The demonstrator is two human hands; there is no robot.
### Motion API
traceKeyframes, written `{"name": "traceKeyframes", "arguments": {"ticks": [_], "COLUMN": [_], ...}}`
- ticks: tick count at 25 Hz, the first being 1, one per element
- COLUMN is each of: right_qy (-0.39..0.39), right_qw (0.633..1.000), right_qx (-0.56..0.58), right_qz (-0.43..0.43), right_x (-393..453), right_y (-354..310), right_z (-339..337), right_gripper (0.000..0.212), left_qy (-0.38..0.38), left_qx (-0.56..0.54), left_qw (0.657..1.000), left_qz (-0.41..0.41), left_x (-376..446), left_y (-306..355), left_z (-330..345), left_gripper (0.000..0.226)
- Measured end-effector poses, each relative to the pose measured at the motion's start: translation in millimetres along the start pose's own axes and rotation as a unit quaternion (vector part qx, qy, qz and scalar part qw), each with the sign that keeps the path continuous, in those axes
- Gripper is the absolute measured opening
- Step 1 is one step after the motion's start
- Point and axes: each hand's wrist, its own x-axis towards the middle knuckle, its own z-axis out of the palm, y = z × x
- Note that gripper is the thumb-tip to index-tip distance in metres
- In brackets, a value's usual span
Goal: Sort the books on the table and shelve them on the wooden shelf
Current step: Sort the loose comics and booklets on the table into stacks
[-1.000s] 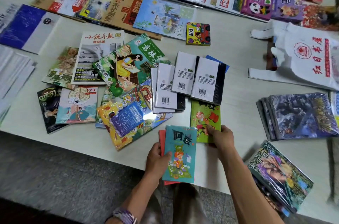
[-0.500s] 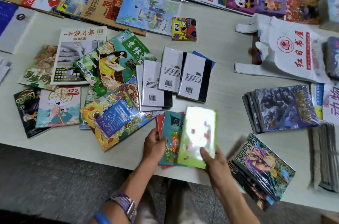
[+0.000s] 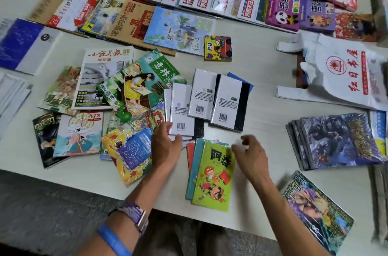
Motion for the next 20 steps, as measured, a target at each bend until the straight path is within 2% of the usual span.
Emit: {"name": "traceKeyframes", "arguments": {"ticks": [3,5,7,9,11,13,14,17,20], "right_qy": [0.029,0.017,0.011,0.013,0.008,-0.017,-0.035,-0.079,-0.129], "right_qw": [0.99,0.981,0.982,0.985,0.988,0.992,0.993,0.995,0.99], "right_qx": [0.114,0.153,0.148,0.145,0.141,0.111,0.095,0.053,0.061], "right_qz": [0.081,0.12,0.117,0.089,0.061,0.054,0.052,0.015,-0.018], "right_x": [73,104,117,120,119,114,110,101,93], "right_y": [-26,-38,-46,-55,-62,-71,-74,-73,-77], "right_z": [-4,0,6,14,23,30,32,35,42], "right_gripper": [0.064,0.057,0.047,0.051,0.054,0.052,0.052,0.048,0.049], "left_qy": [-0.017,-0.03,-0.039,-0.052,-0.04,-0.029,-0.038,-0.079,-0.083], "left_qx": [0.017,0.002,-0.05,-0.133,-0.168,-0.17,-0.177,-0.166,-0.173], "left_qw": [0.998,0.995,0.989,0.973,0.967,0.967,0.965,0.966,0.966], "left_qz": [-0.061,-0.09,-0.133,-0.18,-0.185,-0.188,-0.188,-0.182,-0.174], "left_x": [34,49,63,74,84,91,93,93,94], "left_y": [14,18,19,21,23,26,28,28,20], "left_z": [-5,-6,-6,-7,-5,-2,1,11,14], "left_gripper": [0.055,0.057,0.062,0.065,0.052,0.055,0.063,0.115,0.127]}}
